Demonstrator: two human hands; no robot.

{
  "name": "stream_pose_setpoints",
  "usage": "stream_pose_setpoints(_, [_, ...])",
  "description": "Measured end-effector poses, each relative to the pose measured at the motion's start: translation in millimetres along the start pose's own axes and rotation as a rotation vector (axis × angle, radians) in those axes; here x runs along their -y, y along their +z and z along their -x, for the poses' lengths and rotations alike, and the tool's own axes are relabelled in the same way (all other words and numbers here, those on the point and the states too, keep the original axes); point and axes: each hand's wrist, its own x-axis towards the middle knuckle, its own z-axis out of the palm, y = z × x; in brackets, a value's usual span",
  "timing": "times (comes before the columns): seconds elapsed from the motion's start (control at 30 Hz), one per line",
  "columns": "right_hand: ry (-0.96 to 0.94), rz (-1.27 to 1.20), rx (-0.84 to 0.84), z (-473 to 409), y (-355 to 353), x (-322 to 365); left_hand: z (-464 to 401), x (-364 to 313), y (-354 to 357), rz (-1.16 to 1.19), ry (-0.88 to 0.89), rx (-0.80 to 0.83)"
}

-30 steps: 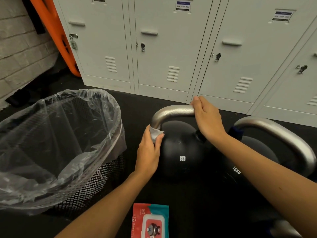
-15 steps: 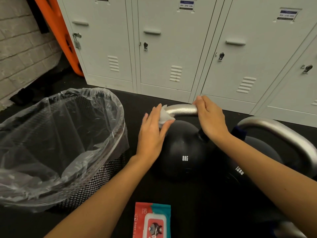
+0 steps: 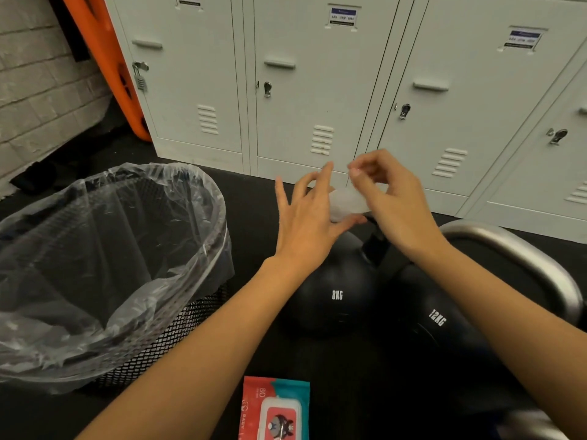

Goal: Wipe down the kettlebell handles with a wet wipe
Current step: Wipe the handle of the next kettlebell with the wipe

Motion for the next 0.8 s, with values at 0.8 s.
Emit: stream_pose_setpoints(0.8, [-0.025, 0.957, 0.873, -54, 58, 11, 55, 55, -4, 0.273, -0.433, 0.022])
